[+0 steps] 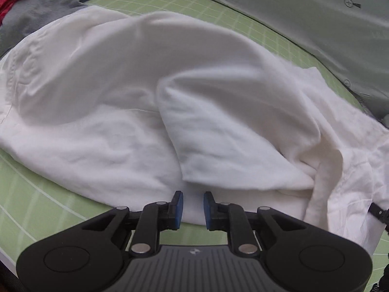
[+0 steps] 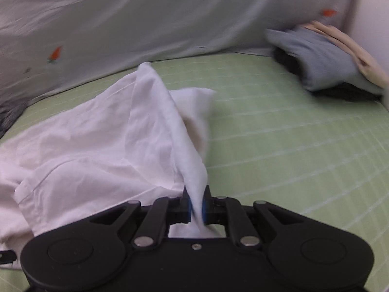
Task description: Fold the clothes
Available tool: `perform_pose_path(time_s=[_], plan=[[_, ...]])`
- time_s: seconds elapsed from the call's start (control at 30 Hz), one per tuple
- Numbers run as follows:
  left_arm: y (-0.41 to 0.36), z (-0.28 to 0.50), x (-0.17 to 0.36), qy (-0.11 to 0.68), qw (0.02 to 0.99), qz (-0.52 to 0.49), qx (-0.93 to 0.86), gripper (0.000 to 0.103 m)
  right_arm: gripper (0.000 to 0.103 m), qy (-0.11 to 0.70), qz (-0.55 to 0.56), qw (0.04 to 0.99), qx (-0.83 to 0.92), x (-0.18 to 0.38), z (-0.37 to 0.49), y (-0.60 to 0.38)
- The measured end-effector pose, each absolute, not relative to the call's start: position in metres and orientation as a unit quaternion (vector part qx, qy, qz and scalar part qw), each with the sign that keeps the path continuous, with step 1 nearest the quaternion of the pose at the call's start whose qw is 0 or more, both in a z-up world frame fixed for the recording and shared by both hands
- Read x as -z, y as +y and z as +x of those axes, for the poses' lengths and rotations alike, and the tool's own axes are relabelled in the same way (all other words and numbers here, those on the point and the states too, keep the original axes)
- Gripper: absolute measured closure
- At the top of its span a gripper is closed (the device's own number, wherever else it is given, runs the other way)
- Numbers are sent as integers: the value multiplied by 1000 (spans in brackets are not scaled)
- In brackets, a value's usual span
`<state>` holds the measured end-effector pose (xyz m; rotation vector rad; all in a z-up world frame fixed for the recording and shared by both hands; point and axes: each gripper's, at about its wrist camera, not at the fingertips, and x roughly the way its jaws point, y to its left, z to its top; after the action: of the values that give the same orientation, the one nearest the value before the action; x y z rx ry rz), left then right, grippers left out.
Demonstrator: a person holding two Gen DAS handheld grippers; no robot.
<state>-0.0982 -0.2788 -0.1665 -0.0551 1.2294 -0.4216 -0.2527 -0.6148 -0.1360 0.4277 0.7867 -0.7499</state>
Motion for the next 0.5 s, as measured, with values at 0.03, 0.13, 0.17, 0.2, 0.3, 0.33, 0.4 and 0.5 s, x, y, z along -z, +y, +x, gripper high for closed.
perform_pose_path(time_s=[0.03, 0.13, 0.17, 0.2, 0.3, 0.33, 0.4, 0.5], plan=[[-281, -100, 165, 571, 798, -27, 192, 80, 95, 370, 199, 832, 362, 137, -262, -624], [-276, -100, 162, 569, 806, -25, 163, 77, 93, 377, 160, 835, 367, 141, -277, -636], [-273, -101, 161, 567, 809, -25, 150, 76, 92, 379, 160, 835, 365, 144, -281, -641], [-268, -104, 162, 568, 811, -27, 137, 75, 91, 379, 174, 834, 361, 147, -285, -646], [-249, -101, 168, 575, 809, -45, 112, 73, 87, 379, 217, 827, 355, 160, -287, -654], [-245, -97, 170, 578, 807, -51, 109, 73, 87, 383, 219, 824, 355, 163, -285, -655], [-248, -91, 173, 581, 805, -54, 106, 72, 83, 394, 222, 819, 355, 170, -278, -654], [-264, -80, 175, 578, 808, -45, 108, 65, 75, 401, 221, 813, 360, 174, -266, -657]])
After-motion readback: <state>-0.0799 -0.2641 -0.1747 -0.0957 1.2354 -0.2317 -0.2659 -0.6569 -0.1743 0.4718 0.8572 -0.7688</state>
